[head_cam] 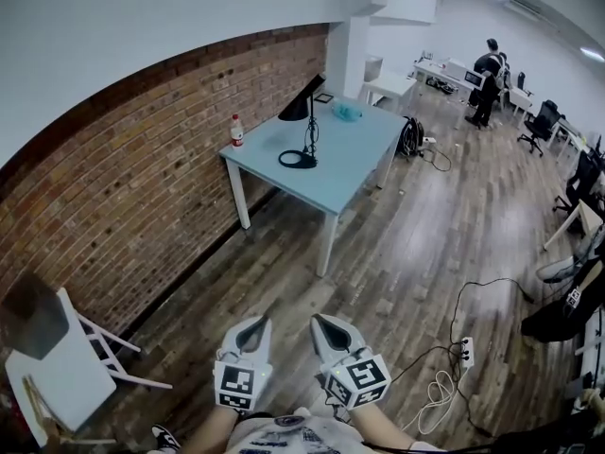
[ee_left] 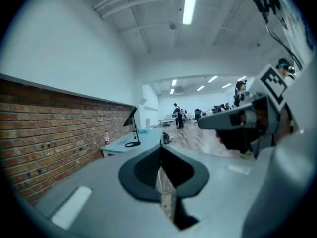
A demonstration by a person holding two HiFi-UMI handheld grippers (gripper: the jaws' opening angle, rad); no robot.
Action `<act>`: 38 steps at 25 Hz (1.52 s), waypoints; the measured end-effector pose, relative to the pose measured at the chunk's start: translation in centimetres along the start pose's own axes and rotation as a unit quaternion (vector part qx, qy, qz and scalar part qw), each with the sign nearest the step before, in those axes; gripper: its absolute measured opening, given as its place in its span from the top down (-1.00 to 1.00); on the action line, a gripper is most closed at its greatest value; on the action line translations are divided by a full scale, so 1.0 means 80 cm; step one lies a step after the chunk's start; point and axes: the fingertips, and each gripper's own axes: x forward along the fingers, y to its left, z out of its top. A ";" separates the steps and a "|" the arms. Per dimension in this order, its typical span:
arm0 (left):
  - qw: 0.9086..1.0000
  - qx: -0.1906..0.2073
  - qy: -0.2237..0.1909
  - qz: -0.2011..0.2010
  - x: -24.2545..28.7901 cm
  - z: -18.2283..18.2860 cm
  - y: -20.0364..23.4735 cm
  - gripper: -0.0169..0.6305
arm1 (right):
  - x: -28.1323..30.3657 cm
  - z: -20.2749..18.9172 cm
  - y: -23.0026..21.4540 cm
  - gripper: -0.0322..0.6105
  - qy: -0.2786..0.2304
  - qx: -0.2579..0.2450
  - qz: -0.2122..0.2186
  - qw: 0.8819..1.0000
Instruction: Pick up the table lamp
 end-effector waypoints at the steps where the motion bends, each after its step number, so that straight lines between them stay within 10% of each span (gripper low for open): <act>1: 1.000 -0.002 0.002 0.001 0.004 -0.001 -0.003 0.98 | -0.001 -0.003 -0.006 0.90 0.002 0.004 0.000 1.000; 17: 1.000 -0.006 0.019 -0.011 0.104 -0.020 0.064 0.98 | 0.102 -0.014 -0.070 0.90 0.010 0.027 -0.006 1.000; 38: 0.997 0.004 0.000 -0.074 0.343 -0.012 0.352 0.98 | 0.461 0.028 -0.137 0.90 0.013 0.015 -0.049 0.999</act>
